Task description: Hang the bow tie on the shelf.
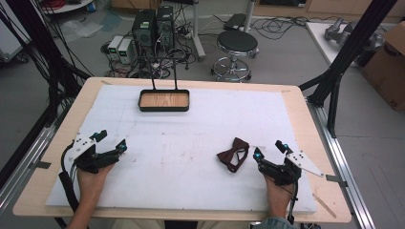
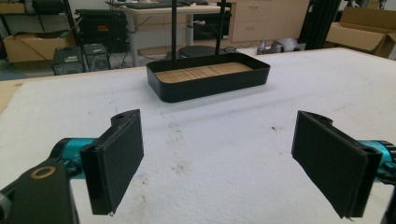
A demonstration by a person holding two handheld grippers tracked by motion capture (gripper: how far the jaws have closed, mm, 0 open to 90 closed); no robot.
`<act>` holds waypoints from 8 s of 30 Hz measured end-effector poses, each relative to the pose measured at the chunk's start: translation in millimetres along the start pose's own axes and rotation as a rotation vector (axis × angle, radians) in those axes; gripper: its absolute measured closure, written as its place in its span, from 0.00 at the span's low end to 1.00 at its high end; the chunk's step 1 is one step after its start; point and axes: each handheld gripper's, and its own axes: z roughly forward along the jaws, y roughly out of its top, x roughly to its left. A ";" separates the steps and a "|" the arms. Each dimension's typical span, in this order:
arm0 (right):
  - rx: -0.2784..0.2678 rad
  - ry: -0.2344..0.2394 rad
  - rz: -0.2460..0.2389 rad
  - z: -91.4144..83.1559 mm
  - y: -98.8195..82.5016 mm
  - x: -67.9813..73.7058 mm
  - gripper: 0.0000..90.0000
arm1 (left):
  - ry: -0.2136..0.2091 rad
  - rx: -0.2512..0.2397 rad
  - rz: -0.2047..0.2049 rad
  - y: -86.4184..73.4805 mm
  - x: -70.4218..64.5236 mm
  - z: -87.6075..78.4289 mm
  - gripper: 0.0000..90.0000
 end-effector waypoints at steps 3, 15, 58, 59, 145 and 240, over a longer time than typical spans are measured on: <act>-0.002 0.000 -0.002 0.1 0.0 0.1 0.12 | 0.000 0.001 0.000 0.1 0.0 0.0 0.19; 0.002 -0.005 -0.005 -0.1 -0.1 0.2 0.12 | -0.005 0.006 0.001 -0.2 -0.3 0.6 0.19; 0.218 -0.011 0.017 52.6 3.9 44.9 0.22 | -0.001 0.015 0.005 -0.2 -1.5 1.9 0.19; 0.218 -0.011 0.017 52.6 3.9 44.9 0.22 | -0.001 0.015 0.005 -0.2 -1.5 1.9 0.19; 0.262 0.036 -0.098 131.6 88.8 88.0 0.88 | -0.003 -0.001 -0.012 -0.4 -0.6 2.9 0.20; 0.284 0.128 -0.198 293.5 160.2 121.2 0.87 | -0.014 -0.010 -0.015 -0.4 0.0 3.0 0.20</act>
